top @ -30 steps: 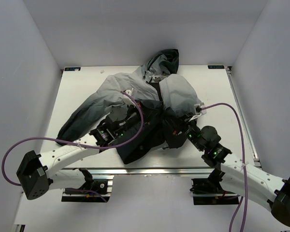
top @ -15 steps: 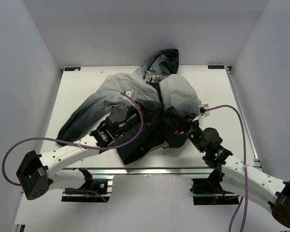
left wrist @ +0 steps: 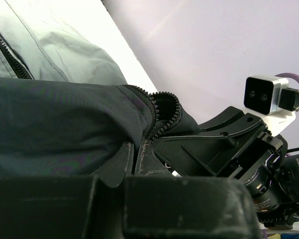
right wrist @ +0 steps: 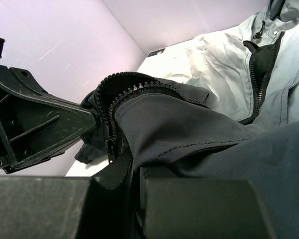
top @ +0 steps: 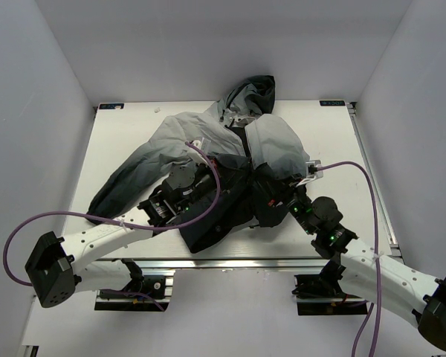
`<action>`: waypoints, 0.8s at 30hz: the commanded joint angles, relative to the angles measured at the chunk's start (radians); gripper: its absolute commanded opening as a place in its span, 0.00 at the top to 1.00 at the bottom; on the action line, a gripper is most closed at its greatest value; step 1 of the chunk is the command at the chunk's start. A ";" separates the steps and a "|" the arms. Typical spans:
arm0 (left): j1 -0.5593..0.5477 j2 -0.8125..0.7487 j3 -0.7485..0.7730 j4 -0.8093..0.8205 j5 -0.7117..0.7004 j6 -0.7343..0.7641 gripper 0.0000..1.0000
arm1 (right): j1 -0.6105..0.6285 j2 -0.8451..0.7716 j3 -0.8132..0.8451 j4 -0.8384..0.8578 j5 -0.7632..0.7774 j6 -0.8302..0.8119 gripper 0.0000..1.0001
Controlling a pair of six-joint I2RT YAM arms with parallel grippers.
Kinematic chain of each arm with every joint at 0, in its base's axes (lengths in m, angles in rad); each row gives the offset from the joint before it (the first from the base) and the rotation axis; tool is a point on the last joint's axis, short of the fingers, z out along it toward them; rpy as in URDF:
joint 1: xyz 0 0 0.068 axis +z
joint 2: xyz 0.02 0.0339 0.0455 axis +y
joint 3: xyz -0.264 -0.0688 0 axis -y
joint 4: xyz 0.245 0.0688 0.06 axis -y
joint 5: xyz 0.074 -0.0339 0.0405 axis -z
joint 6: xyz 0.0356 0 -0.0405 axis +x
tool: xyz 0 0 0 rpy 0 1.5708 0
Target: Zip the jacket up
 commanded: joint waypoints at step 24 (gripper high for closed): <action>0.004 -0.025 0.003 0.048 0.032 -0.011 1.00 | -0.006 0.031 -0.003 0.152 0.000 0.042 1.00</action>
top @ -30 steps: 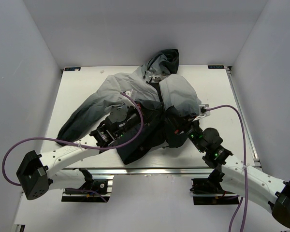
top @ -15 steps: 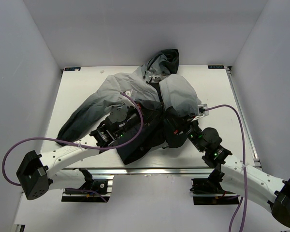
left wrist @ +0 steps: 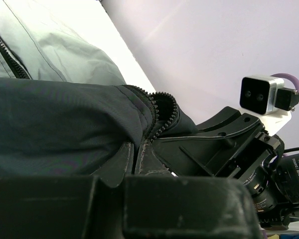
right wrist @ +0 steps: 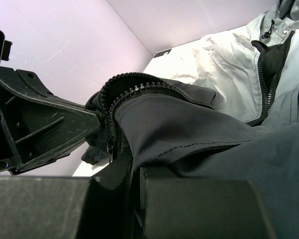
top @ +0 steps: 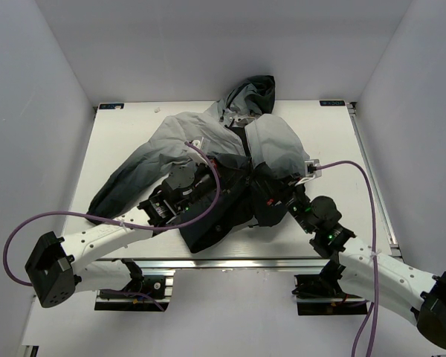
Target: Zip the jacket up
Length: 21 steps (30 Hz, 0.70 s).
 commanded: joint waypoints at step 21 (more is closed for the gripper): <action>0.004 -0.005 0.001 0.051 0.066 -0.041 1.00 | -0.004 0.050 -0.059 0.281 0.010 0.057 1.00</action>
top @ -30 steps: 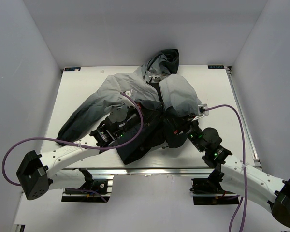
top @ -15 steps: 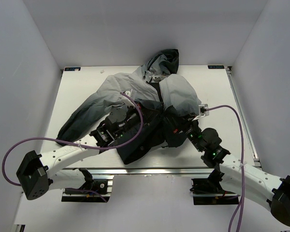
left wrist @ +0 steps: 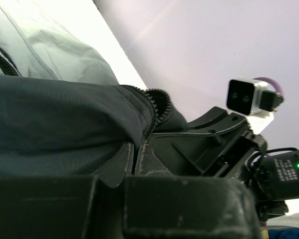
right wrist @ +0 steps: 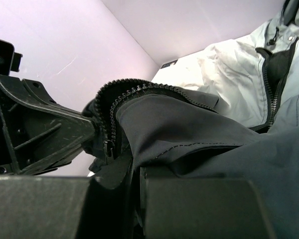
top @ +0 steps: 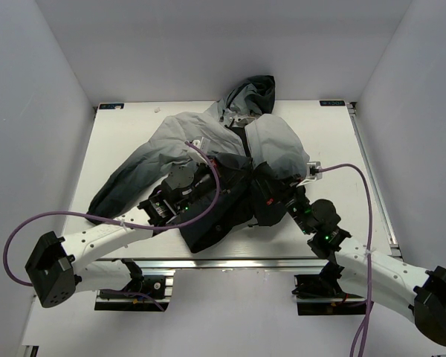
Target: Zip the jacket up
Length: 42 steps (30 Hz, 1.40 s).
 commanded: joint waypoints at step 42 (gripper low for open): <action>-0.001 0.100 0.052 -0.276 0.235 0.154 1.00 | -0.045 -0.035 0.158 -0.134 0.197 -0.013 1.00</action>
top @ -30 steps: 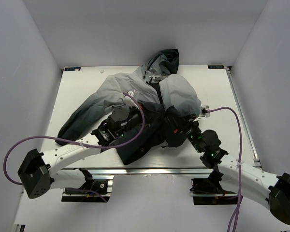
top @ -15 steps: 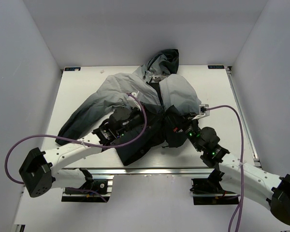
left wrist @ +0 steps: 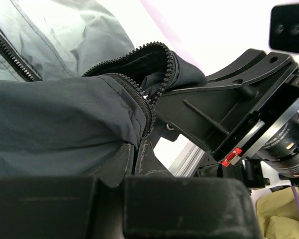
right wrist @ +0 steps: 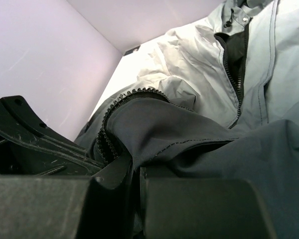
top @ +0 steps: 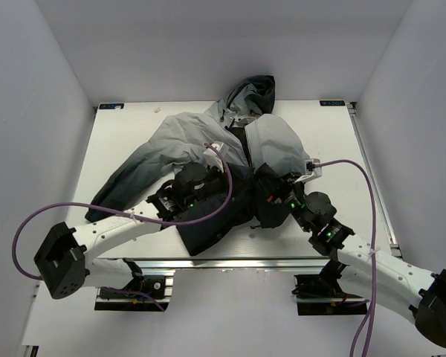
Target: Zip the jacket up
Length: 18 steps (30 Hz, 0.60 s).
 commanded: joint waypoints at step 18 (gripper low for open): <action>0.005 0.110 0.036 -0.220 0.190 -0.008 1.00 | -0.065 -0.034 0.095 -0.421 -0.088 0.034 0.77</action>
